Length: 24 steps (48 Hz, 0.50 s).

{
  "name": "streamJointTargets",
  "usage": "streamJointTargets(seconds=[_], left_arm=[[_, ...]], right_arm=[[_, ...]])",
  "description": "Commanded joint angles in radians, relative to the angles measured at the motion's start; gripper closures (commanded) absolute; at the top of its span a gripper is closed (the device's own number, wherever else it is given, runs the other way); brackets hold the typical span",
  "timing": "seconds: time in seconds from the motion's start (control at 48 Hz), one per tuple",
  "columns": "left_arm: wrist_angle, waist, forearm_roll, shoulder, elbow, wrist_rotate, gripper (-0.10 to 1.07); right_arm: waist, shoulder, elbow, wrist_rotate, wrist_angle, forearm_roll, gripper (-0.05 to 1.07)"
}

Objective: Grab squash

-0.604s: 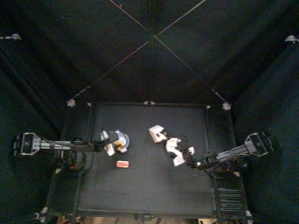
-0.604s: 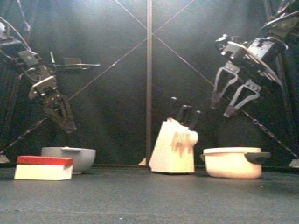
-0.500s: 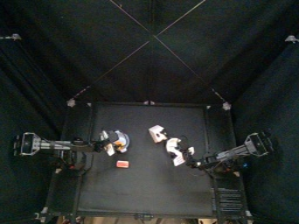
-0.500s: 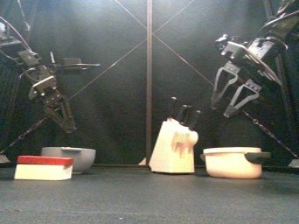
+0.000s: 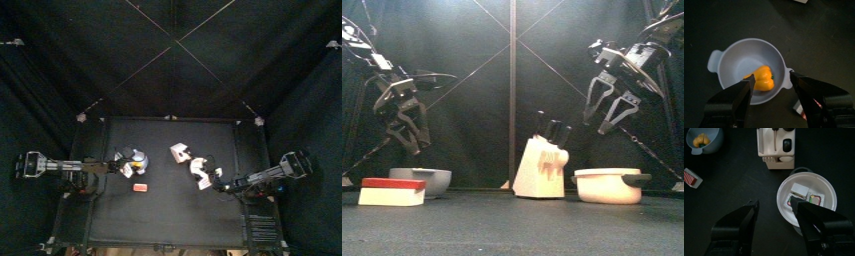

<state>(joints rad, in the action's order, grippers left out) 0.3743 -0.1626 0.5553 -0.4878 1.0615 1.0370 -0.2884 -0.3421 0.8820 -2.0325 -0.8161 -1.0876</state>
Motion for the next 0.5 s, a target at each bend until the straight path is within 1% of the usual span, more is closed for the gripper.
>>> streamJointTargets(seconds=[0.0, 0.125, 0.167, 0.292, 0.333, 0.354, 0.396, 0.438, 0.479], left_arm=[[0.006, 0.003, 0.104, -0.003, -0.026, -0.072, 0.07], [0.003, 0.008, 0.259, 0.005, -0.011, -0.189, 0.07], [0.005, 0.017, 0.333, 0.009, -0.003, -0.25, 0.07], [0.009, 0.034, 0.437, 0.008, -0.008, -0.39, 0.06], [0.009, 0.037, 0.457, 0.009, -0.014, -0.434, 0.06], [0.008, 0.04, 0.459, 0.009, -0.017, -0.469, 0.06], [0.009, 0.043, 0.453, 0.008, -0.02, -0.512, 0.06], [0.009, 0.048, 0.433, 0.008, -0.02, -0.554, 0.06], [0.009, 0.055, 0.39, 0.008, -0.02, -0.597, 0.05]], right_arm=[[0.002, -0.009, -0.011, -0.002, -0.002, -0.005, 0.15], [0.0, -0.008, -0.011, -0.005, -0.002, -0.003, 0.15], [0.0, -0.008, -0.011, -0.005, -0.002, -0.003, 0.15], [0.002, -0.008, -0.011, -0.002, -0.002, -0.005, 0.15], [0.003, -0.008, -0.009, 0.0, -0.002, -0.005, 0.15], [0.003, -0.008, -0.011, 0.002, -0.002, -0.005, 0.15], [0.003, -0.008, -0.009, 0.002, -0.002, -0.003, 0.15], [0.003, -0.008, -0.009, 0.002, -0.002, -0.003, 0.15], [0.003, -0.008, -0.009, 0.002, -0.002, -0.005, 0.15]])
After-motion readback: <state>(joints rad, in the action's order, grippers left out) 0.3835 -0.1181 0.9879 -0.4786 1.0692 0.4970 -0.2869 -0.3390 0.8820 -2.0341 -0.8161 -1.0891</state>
